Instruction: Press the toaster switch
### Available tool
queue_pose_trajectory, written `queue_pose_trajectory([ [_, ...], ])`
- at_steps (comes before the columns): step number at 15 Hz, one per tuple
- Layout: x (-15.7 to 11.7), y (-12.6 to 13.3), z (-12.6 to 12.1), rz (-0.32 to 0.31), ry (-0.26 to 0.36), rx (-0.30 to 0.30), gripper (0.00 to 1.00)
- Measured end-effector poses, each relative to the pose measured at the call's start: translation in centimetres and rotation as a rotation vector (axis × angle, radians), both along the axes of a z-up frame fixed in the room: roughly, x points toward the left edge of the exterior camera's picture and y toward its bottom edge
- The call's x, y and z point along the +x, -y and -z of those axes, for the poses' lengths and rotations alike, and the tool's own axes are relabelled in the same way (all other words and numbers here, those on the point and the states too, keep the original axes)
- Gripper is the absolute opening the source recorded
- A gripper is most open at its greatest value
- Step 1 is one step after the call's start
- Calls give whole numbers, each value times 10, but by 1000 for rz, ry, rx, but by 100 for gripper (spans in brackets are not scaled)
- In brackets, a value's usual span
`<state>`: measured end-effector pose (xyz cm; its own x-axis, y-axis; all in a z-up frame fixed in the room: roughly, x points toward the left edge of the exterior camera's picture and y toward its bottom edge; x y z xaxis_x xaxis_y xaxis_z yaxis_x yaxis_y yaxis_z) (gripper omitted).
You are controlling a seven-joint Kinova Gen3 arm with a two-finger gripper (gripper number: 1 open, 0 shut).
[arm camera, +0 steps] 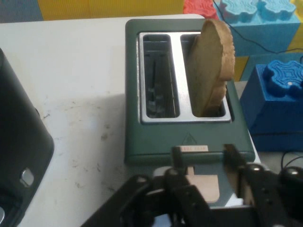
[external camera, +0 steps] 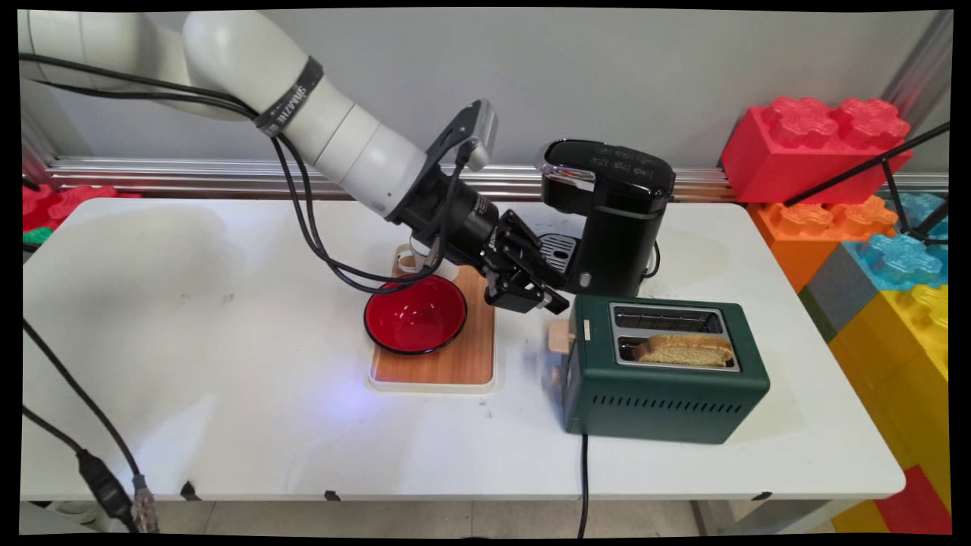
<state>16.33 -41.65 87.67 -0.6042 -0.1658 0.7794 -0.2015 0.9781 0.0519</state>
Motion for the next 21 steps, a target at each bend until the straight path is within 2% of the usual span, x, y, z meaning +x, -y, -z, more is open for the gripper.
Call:
queue_pose_trajectory([
  [9,12,-1,15,16,-43,29,0],
  [21,17,3,50,9,-81,39,0],
])
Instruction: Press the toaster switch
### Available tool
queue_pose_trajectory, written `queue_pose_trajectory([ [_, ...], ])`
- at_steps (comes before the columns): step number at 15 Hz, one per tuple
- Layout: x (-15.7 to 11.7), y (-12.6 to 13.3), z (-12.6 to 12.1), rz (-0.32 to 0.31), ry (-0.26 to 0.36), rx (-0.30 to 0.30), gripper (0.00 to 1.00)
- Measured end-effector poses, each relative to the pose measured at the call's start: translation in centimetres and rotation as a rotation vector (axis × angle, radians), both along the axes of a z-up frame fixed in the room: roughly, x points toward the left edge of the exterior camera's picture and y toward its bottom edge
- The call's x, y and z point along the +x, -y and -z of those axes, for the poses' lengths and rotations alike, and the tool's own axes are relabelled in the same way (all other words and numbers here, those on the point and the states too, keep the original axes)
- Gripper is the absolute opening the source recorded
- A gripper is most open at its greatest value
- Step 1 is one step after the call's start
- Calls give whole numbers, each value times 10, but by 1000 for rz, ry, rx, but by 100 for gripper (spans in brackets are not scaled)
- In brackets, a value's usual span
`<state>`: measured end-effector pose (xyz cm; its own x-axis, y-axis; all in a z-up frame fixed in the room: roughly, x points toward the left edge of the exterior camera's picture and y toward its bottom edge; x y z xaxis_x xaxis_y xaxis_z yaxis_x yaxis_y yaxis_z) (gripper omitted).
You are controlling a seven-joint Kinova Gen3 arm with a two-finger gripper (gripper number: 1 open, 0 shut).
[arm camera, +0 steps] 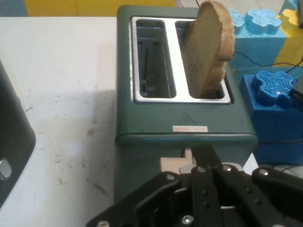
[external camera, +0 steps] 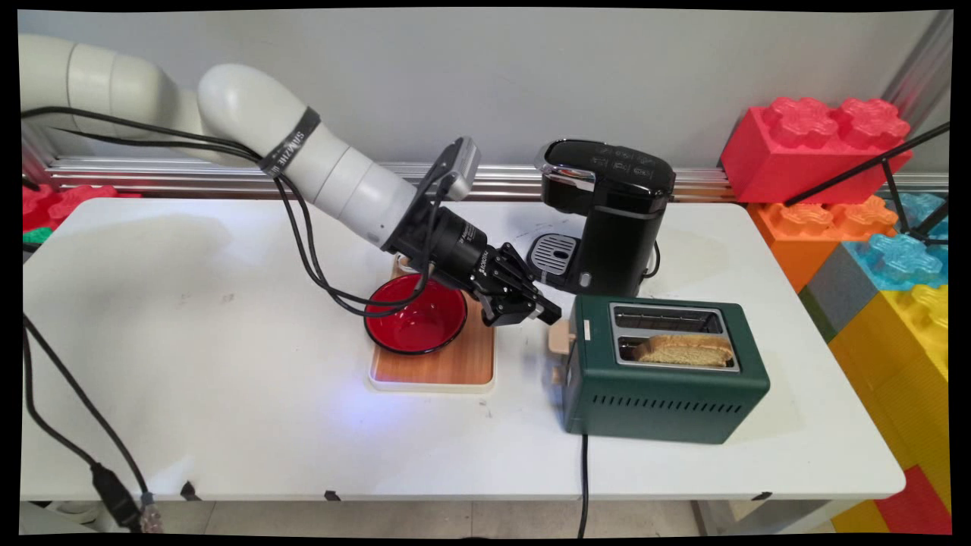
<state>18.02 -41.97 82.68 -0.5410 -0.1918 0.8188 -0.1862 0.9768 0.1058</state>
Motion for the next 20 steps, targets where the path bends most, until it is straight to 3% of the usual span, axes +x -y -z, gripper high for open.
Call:
queue_pose_trajectory([
  [20,-12,3,40,-38,-14,5,0],
])
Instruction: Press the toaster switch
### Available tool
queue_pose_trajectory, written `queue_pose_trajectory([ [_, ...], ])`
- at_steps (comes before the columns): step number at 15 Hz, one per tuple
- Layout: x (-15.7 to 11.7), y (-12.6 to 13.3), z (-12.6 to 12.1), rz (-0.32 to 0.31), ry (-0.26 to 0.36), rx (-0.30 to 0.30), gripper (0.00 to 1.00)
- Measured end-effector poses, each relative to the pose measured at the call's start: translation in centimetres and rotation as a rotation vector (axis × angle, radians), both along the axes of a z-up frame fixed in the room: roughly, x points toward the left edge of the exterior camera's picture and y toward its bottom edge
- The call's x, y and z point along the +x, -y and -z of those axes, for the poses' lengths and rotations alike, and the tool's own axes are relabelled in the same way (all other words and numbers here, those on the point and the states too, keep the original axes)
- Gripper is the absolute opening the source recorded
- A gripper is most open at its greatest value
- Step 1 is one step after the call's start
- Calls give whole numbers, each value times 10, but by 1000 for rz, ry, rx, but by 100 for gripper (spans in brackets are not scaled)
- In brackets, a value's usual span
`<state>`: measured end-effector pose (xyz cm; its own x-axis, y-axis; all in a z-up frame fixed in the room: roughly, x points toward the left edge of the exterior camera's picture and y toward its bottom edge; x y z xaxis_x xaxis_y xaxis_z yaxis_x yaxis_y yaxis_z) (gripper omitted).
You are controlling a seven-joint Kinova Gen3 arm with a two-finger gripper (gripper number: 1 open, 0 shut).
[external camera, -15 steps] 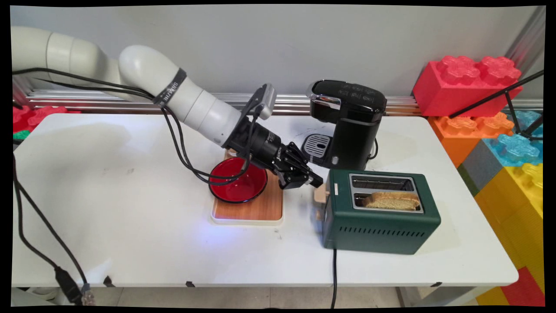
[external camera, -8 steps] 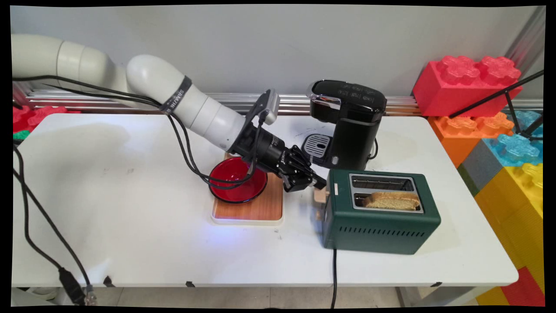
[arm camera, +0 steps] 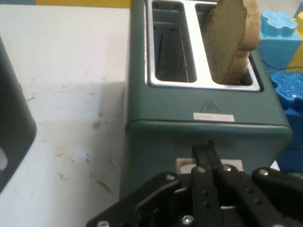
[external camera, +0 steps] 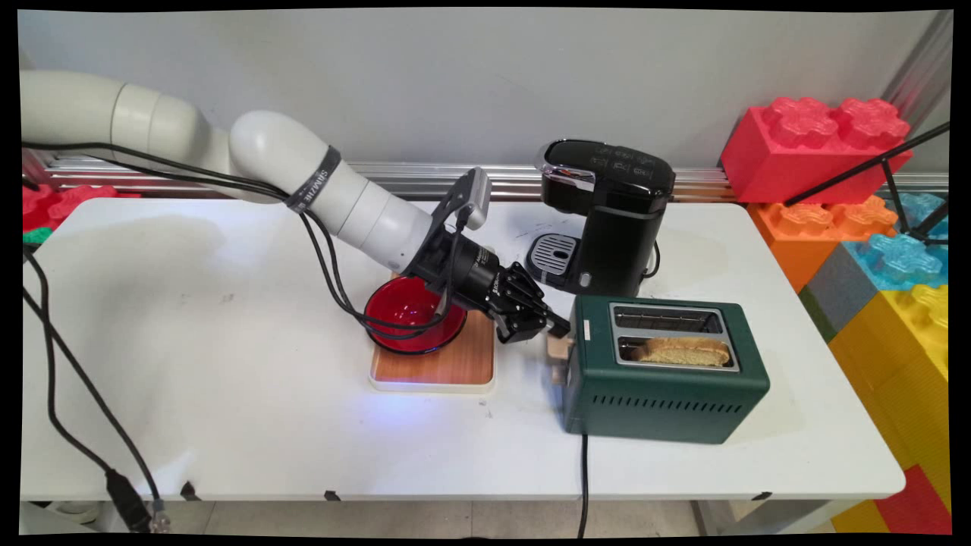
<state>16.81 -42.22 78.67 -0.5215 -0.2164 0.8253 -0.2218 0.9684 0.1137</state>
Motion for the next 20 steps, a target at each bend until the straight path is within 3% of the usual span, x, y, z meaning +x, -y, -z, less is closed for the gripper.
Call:
queue_pose_trajectory([
  [20,5,-3,36,-28,23,30,0],
])
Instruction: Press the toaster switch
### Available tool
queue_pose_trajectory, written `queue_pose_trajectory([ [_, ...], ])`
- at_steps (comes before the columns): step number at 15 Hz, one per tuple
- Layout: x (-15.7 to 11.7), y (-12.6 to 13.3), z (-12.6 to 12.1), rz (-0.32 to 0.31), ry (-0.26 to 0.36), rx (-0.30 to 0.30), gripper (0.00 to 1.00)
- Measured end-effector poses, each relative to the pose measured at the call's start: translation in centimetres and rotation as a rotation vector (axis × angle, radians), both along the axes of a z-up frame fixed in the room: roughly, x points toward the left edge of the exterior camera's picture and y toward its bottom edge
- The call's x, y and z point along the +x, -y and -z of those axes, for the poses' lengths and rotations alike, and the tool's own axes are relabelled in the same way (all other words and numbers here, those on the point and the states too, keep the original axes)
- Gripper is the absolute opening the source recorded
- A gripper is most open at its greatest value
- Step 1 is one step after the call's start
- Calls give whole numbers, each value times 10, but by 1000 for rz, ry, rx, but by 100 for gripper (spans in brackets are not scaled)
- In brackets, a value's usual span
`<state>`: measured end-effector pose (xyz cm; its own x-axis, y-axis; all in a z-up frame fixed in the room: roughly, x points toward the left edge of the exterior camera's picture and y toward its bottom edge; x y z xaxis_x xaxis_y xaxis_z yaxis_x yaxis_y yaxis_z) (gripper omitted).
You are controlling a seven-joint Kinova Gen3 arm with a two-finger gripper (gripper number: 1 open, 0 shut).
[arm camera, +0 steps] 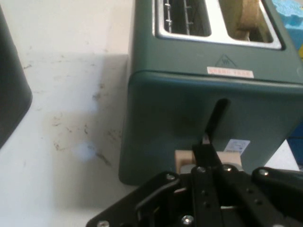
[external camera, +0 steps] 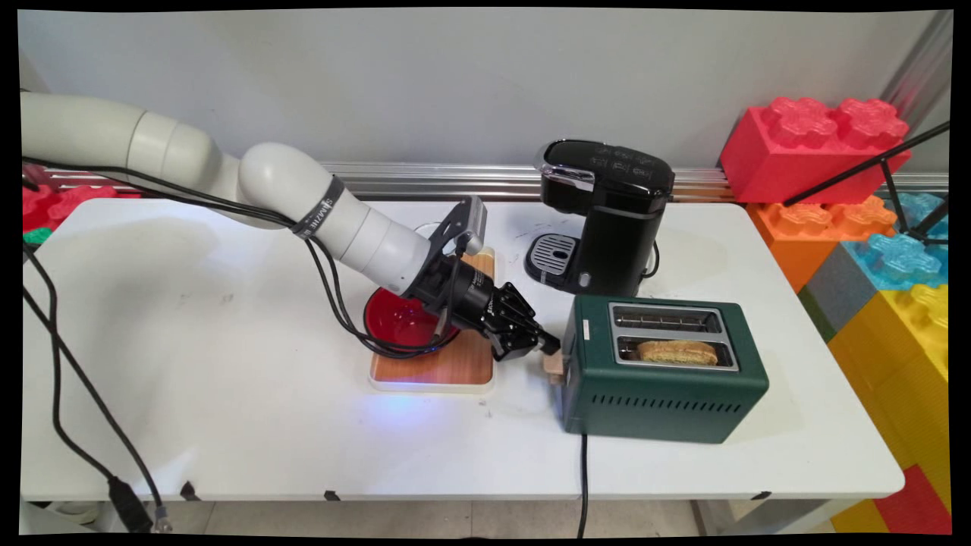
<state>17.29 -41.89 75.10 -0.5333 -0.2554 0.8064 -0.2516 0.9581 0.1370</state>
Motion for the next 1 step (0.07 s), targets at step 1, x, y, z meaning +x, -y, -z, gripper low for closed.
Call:
queue_pose_trajectory([
  [1,0,0,1,1,1,1,0],
])
